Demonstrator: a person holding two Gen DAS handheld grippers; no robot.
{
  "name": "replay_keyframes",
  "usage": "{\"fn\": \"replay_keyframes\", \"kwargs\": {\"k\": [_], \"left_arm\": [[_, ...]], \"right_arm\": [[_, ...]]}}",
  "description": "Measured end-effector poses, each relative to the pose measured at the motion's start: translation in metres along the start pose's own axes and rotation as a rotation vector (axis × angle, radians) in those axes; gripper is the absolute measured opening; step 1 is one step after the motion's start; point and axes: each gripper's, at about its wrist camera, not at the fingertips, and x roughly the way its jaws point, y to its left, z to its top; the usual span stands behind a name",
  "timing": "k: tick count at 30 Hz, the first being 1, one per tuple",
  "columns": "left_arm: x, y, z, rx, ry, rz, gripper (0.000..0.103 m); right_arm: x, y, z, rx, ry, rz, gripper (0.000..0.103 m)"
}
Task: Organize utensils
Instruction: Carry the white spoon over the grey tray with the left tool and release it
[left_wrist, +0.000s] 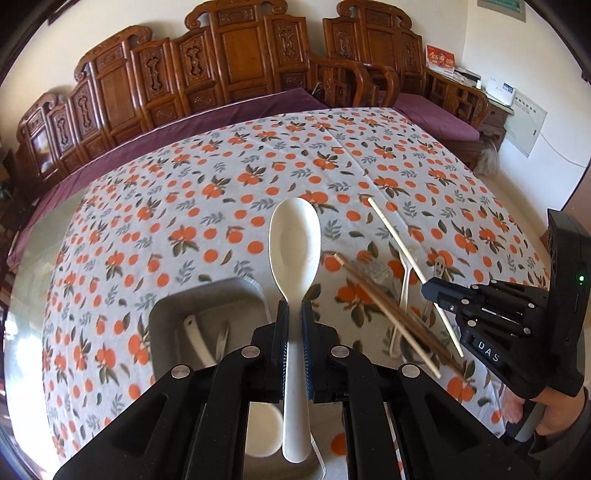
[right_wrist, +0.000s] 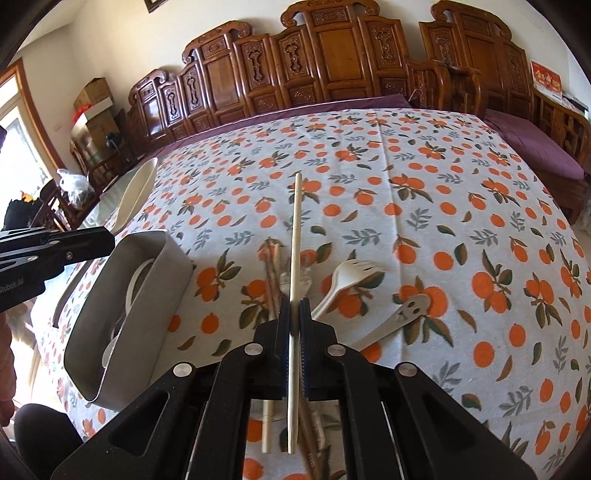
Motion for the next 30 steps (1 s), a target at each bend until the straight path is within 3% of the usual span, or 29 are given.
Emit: {"fn": "replay_keyframes", "kwargs": {"k": [20,30], "left_arm": [[0.014,0.048,-0.067,-0.162,0.008,0.012,0.006],[0.034,0.056,-0.08,-0.159,0.049,0.052,0.006]], "right_arm": [[0.007,0.046,-0.008,-0.112,0.023,0.022,0.006],[0.008,0.051,-0.005,-0.123,0.018,0.039,0.006]]}}
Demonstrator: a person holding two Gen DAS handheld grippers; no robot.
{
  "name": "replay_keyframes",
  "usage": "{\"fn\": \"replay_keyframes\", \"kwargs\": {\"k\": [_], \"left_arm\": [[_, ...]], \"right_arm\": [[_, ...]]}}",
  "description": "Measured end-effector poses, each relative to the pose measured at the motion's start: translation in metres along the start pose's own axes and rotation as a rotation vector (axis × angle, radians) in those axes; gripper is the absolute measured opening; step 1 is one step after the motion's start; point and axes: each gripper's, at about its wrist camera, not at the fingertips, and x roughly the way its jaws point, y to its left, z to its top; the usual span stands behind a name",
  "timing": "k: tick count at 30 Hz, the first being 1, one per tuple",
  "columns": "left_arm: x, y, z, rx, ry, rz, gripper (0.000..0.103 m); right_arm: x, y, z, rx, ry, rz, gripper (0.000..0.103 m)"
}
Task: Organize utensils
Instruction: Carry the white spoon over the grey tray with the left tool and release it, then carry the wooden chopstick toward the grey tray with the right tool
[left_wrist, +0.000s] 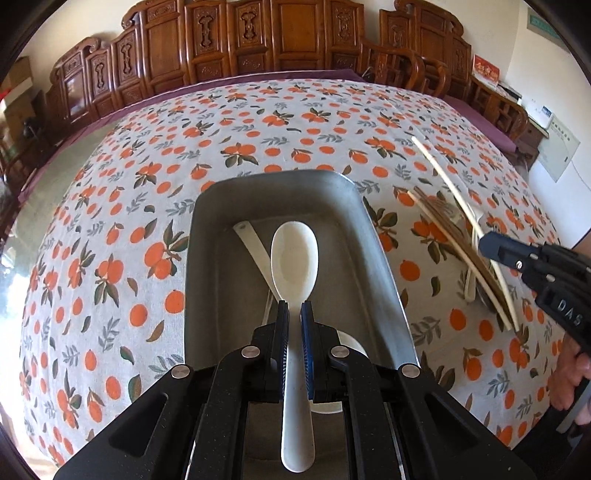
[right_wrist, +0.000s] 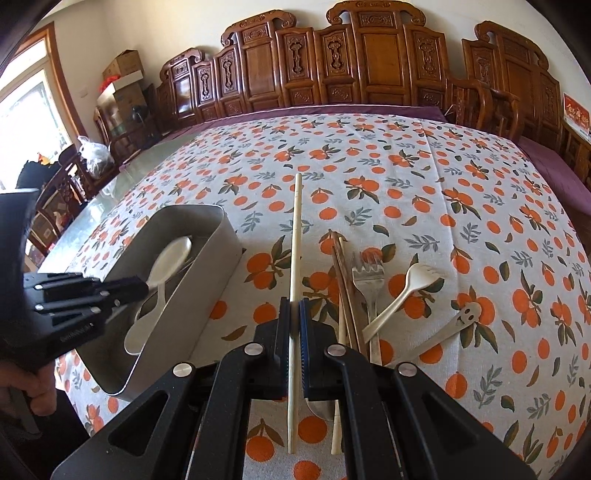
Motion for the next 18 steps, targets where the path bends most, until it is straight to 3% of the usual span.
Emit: {"fn": "replay_keyframes", "kwargs": {"k": [18], "left_arm": [[0.003,0.012,0.005,-0.034,-0.02,0.017,0.006]], "right_arm": [[-0.007,0.016,-0.001,-0.037,-0.008,0.048,0.006]]}}
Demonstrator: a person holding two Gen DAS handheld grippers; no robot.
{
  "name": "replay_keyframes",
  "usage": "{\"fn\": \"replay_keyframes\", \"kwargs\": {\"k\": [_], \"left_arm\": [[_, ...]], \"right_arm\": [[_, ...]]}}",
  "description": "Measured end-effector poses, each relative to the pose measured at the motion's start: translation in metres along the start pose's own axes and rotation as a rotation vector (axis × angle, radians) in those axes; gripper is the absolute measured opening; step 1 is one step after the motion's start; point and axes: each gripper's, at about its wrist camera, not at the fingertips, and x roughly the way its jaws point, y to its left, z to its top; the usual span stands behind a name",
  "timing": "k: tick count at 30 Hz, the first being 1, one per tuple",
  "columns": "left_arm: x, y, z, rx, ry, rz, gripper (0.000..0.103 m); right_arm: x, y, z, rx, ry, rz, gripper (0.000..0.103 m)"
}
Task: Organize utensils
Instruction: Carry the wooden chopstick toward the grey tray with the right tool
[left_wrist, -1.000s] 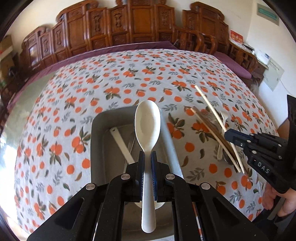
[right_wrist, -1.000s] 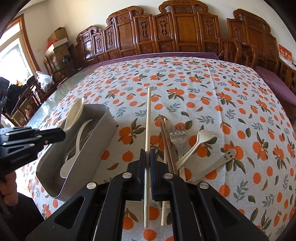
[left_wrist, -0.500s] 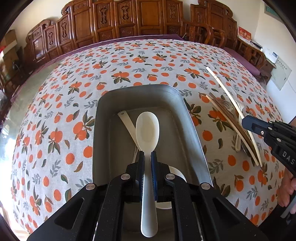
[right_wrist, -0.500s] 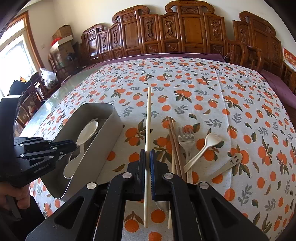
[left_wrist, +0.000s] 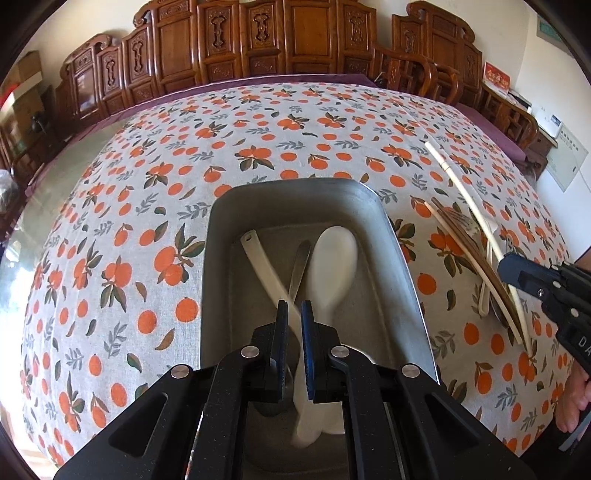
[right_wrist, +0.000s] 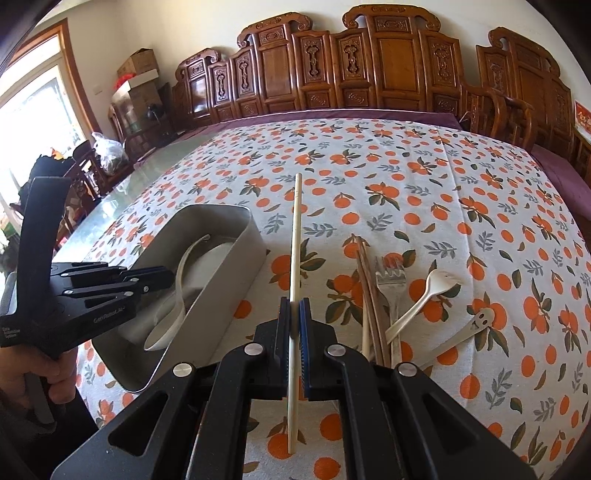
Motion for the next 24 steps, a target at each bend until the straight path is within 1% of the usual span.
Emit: {"fn": "replay_keyframes", "kwargs": {"k": [4,8,13,15,19,21,24], "left_arm": [[-0.007,0.005,0.001,-0.007,-0.016,-0.017,0.006],[-0.018,0.011,0.004,-0.005,-0.05,-0.013,0.009],[-0.028,0.021,0.007,-0.019,-0.083,-0.025,0.023],[-0.035,0.026,0.009,-0.021,-0.11,-0.024,0.033],[-0.043,0.035,0.013,-0.025,-0.141,-0.011,0.037],[-0.045,0.04,0.013,-0.032,-0.144,-0.011,0.042],[-0.048,0.048,0.014,-0.04,-0.154,-0.001,0.043]], "right_arm": [[-0.002,0.006,-0.001,-0.004,-0.002,0.011,0.006],[-0.006,0.019,-0.001,-0.021,-0.006,0.025,0.006],[-0.006,0.036,0.0,-0.034,-0.01,0.051,0.006],[-0.005,0.044,0.001,-0.035,-0.01,0.066,0.006],[-0.003,0.06,0.004,-0.043,-0.013,0.093,0.006],[0.0,0.068,0.006,-0.039,-0.013,0.113,0.006],[0.005,0.078,0.007,-0.036,-0.005,0.135,0.006]]}}
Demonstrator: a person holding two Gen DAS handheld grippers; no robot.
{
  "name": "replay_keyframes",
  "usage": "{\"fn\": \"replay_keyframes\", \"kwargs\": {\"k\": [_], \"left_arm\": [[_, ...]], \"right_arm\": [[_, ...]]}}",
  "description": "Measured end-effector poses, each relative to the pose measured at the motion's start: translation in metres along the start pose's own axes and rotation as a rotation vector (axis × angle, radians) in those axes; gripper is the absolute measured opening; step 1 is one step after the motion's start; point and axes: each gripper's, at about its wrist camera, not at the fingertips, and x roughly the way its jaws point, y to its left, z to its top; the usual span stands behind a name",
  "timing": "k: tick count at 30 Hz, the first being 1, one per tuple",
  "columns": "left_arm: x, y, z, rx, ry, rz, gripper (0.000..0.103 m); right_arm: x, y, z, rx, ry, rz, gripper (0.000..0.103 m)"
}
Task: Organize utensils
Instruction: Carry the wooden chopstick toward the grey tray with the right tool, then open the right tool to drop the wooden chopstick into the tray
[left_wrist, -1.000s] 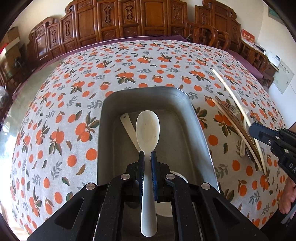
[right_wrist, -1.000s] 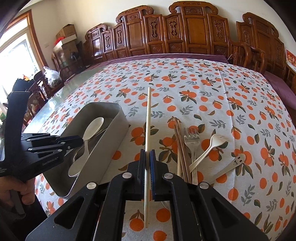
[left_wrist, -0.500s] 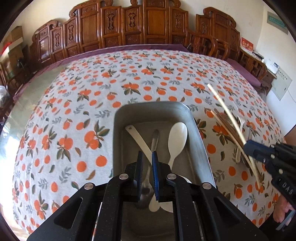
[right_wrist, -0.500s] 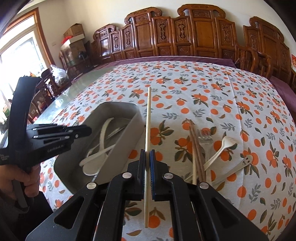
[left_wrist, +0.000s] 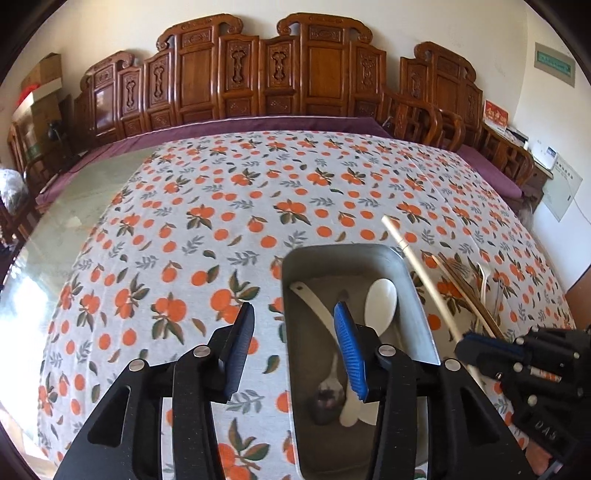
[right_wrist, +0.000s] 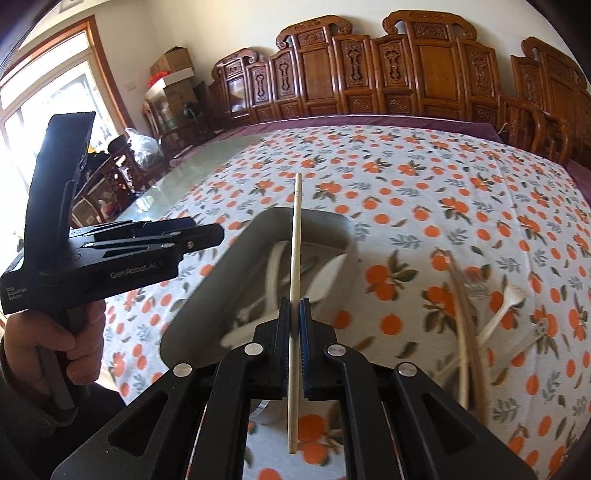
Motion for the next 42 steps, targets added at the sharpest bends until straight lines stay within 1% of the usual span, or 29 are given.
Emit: {"fn": "replay_keyframes", "kwargs": {"k": [5,13,17,19,24,28,31,33,36,42], "left_arm": [[-0.002,0.015,0.003,-0.028,-0.008,0.015,0.043],[-0.004,0.024,0.003,-0.052,-0.013,0.032,0.043],[-0.003,0.026,0.003,-0.058,-0.01,0.036,0.043],[-0.002,0.025,0.003,-0.057,-0.006,0.032,0.043],[-0.002,0.015,0.002,-0.038,-0.005,0.018,0.043],[-0.002,0.003,0.001,-0.018,-0.004,0.003,0.044],[-0.003,-0.008,0.0,0.001,-0.008,-0.011,0.045],[-0.002,-0.017,0.0,0.013,-0.008,-0.027,0.048],[-0.002,-0.031,-0.001,0.041,-0.005,-0.039,0.048],[-0.006,-0.052,0.0,0.069,-0.01,-0.063,0.049]], "right_arm": [[0.011,0.015,0.002,0.025,0.002,0.037,0.006],[0.034,0.019,0.003,0.076,0.016,0.01,0.006],[0.042,0.016,0.002,0.092,0.029,0.023,0.007],[0.043,0.011,0.001,0.106,0.029,0.043,0.01],[0.028,-0.001,0.004,0.1,-0.006,0.063,0.01],[0.007,-0.019,0.007,0.075,-0.041,0.033,0.01],[-0.009,-0.042,0.006,0.078,-0.06,-0.008,0.01],[-0.022,-0.059,0.004,0.084,-0.074,-0.042,0.01],[-0.038,-0.08,0.001,0.081,-0.09,-0.091,0.01],[-0.06,-0.109,-0.004,0.102,-0.112,-0.155,0.01]]}}
